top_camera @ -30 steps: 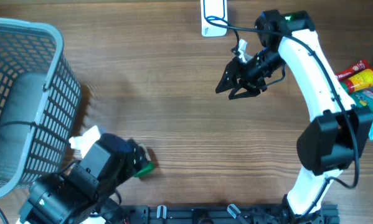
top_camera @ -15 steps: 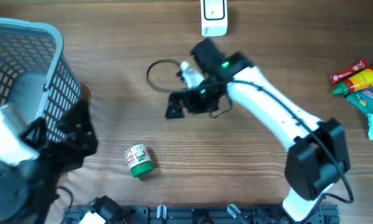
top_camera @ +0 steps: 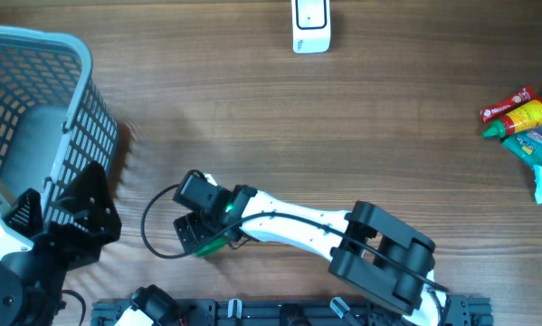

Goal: Scan the item barcode
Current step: 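Reach the right gripper to the green-lidded jar and grasp it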

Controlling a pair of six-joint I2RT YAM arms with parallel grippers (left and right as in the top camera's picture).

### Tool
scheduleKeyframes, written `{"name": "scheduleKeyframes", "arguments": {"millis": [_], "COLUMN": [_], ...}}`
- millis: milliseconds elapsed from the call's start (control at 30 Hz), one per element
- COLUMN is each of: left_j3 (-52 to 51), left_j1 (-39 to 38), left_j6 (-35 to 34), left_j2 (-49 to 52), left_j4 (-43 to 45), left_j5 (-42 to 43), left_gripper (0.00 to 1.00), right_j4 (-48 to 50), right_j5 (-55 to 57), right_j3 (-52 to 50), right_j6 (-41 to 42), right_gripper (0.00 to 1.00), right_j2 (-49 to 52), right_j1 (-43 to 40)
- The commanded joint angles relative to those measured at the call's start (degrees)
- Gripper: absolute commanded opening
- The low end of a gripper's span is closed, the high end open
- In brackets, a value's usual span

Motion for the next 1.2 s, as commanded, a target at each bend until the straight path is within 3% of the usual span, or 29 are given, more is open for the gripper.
{"name": "scheduleKeyframes", "arguments": {"millis": [0,33,67,267,333,533,567,633,733,767,800,900,1000,1167], "left_j3": [0.42,0.42,0.42,0.42,0.42,0.42,0.42,0.42,0.42,0.42,0.42,0.42,0.42,0.42], "left_j1": [0.07,0.07,0.07,0.07,0.07,0.07,0.07,0.07,0.07,0.07,0.07,0.07,0.07,0.07], "left_j6": [0.90,0.90,0.90,0.90,0.90,0.90,0.90,0.90,0.90,0.92,0.90,0.90,0.92,0.90], "left_j2": [0.22,0.22,0.22,0.22,0.22,0.22,0.22,0.22,0.22,0.22,0.22,0.22,0.22,0.22], "left_j4": [-1.55,-2.36,-2.95,-5.05,-7.21,-11.78,-11.76,-11.76,-11.76,-11.78,-11.76,-11.78,-11.76,-11.76], "left_j5": [-0.96,-0.98,-0.96,-0.94,-0.96,-0.96,-0.96,-0.96,-0.96,-0.96,-0.96,-0.96,-0.96,-0.96], "left_gripper": [1.00,1.00,1.00,1.00,1.00,1.00,1.00,1.00,1.00,1.00,1.00,1.00,1.00,1.00], "right_j4": [-2.03,-3.72,-4.50,-18.73,-21.40,-34.42,-37.57,-44.44,-46.58,-45.53,-43.91,-44.46,-44.72,-42.71], "right_j5": [5.42,5.79,5.77,2.82,-1.29,-31.98,-34.93,-39.91,-42.05,-41.70,-41.20,-39.63,-41.72,-45.64], "right_j3": [-0.46,-0.46,-0.44,0.96,0.96,0.96,0.96,0.96,0.92,0.92,0.92,-1.09,-6.36,-12.68], "right_j6": [7.54,9.44,9.64,8.33,3.19,-20.57,-21.46,-15.32,-1.57,0.61,0.55,-0.11,-0.07,-1.42], "right_gripper": [0.77,0.61,0.56,0.57,0.57,0.61,0.60,0.55,0.55,0.60,0.64,0.51,0.58,0.57], "right_j2": [2.95,2.95,2.93,-0.39,-1.92,-3.61,-3.61,-3.61,-3.61,-3.61,-3.50,-3.50,-3.50,-3.48], "right_j1": [-0.09,-0.87,-1.40,-12.70,-17.68,-38.38,-40.65,-44.76,-46.01,-45.97,-45.90,-45.20,-44.98,-44.98]}}
